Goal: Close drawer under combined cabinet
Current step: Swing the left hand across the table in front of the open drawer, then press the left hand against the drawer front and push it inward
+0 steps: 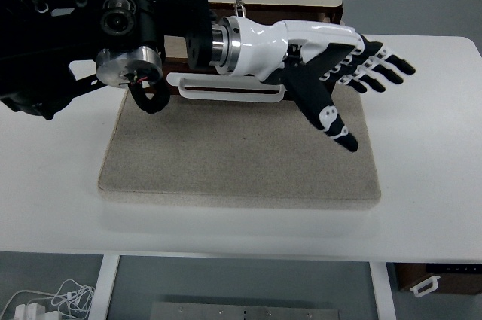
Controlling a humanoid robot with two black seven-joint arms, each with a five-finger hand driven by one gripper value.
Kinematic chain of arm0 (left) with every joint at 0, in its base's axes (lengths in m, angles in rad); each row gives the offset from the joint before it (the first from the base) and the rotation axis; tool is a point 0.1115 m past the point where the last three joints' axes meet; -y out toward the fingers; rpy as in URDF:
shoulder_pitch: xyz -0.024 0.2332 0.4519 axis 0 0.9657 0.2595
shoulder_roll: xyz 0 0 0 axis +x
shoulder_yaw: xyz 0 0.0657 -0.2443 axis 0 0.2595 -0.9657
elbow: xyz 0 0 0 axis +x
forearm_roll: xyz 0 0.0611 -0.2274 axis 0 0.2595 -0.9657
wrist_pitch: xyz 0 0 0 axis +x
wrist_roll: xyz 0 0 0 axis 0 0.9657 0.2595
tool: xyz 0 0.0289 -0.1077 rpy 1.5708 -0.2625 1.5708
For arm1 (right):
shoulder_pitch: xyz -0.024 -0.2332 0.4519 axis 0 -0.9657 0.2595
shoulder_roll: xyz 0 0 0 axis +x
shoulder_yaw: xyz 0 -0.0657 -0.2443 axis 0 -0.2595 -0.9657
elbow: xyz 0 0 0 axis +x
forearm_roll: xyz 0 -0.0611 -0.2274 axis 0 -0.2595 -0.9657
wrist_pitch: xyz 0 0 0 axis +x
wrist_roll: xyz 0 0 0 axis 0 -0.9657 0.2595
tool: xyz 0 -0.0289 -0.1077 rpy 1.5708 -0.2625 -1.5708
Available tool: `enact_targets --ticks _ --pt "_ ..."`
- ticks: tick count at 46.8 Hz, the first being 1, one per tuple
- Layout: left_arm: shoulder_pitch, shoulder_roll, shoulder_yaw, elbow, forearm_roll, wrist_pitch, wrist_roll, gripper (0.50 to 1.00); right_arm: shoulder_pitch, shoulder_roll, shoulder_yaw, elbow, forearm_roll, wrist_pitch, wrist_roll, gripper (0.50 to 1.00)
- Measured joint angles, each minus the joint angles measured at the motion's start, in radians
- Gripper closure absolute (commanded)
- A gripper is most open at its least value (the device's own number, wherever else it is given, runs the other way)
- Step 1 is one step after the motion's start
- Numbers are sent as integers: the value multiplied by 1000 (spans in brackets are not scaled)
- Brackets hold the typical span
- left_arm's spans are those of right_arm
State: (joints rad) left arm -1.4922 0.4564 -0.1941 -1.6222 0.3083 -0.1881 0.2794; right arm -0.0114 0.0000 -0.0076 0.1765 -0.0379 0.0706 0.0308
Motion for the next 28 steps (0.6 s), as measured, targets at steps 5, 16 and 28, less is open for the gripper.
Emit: enact_targets --ticks 5,16,28 --pt "-2 0 46 -6 10 -39 48 504 0 0 0 0 0 0 0 548" --pt "-9 -1 83 -9 36 -117 214 504 0 0 0 0 0 0 0 548" --pt "-19 1 140 -9 53 -163 331 504 0 0 0 0 0 0 0 548"
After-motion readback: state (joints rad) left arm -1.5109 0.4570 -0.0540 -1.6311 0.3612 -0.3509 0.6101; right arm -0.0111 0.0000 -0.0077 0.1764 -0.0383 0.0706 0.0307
